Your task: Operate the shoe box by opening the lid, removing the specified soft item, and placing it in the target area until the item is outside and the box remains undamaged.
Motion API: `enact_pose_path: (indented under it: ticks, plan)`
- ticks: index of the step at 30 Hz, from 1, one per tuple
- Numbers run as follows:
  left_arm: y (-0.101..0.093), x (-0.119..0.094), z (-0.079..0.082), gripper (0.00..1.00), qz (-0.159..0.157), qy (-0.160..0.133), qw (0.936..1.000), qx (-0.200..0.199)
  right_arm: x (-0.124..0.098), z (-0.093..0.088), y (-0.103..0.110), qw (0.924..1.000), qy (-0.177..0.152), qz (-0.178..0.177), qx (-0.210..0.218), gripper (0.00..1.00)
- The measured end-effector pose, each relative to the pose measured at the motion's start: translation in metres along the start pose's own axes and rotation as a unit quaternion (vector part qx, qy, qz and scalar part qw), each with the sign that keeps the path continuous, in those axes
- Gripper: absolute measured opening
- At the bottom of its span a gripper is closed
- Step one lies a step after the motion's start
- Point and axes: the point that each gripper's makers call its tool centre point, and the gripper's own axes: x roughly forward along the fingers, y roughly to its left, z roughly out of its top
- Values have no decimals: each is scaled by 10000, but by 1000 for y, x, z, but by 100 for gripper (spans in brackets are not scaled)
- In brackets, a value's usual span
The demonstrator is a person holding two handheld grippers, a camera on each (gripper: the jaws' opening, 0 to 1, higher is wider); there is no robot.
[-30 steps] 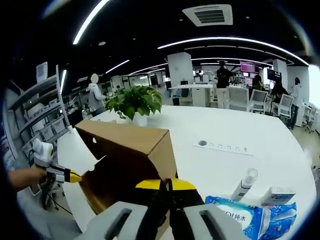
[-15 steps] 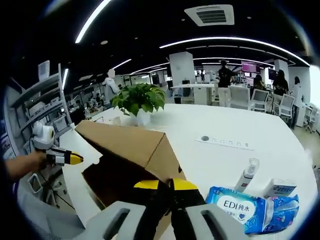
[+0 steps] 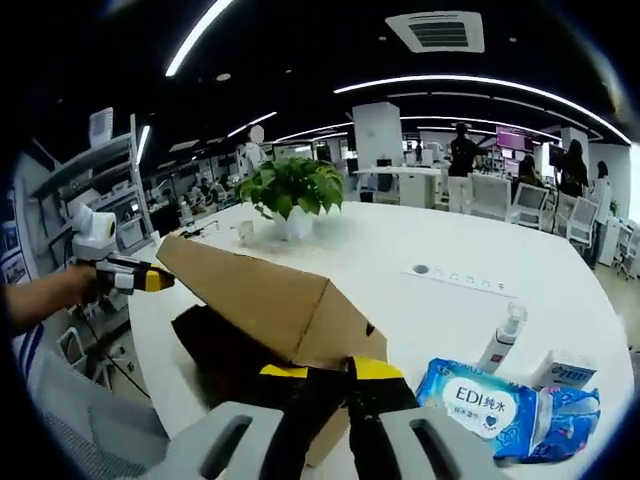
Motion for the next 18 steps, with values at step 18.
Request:
enact_pose_path:
  ticks: [18]
  plan:
    - [-10, -3, -11, 24, -186, 118, 9982, 557, -5, -29, 12, 9992, 193, 226, -274, 15]
